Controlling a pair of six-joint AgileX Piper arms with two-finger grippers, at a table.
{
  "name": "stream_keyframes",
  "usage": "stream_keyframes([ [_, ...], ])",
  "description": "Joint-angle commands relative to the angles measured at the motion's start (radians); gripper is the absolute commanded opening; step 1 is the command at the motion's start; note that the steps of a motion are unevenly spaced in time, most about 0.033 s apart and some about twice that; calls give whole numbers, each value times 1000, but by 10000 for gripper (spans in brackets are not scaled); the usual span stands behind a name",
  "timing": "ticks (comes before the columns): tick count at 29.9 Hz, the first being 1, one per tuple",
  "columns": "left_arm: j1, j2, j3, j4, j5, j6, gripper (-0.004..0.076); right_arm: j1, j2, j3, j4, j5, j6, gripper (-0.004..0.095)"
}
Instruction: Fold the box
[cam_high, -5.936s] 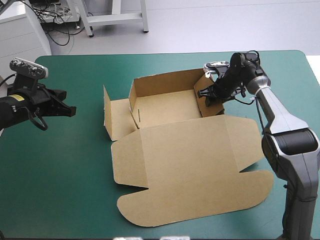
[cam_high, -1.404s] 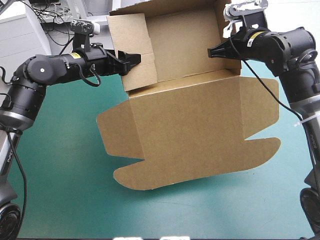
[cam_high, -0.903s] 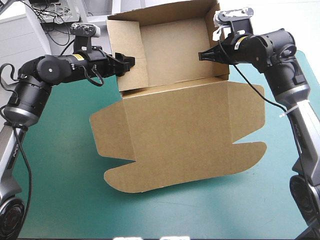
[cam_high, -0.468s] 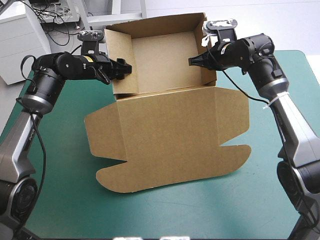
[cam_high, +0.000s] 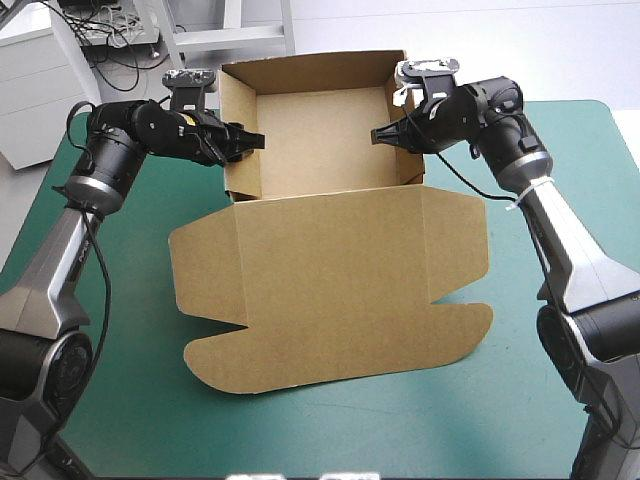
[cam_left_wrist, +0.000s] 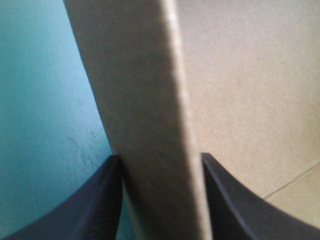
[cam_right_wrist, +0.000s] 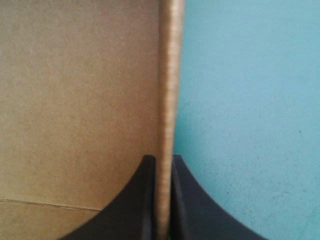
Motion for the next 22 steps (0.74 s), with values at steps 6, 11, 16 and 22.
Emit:
stream_keyframes([
  [6, -6, -35, -39, -47, -27, 4, 202, 0, -45, -30, 18, -36, -12, -18],
  [11, -6, -33, -39, -47, -24, 9, 66, 0, -35, -30, 18, -5, -12, -18],
  [16, -6, -24, -39, -45, -4, 17, -31, 0, -19, -30, 28, 36, -12, -18],
  [22, -29, 28, -39, -32, 66, 20, -32, 0, 10, -30, 39, 97, -31, -18],
])
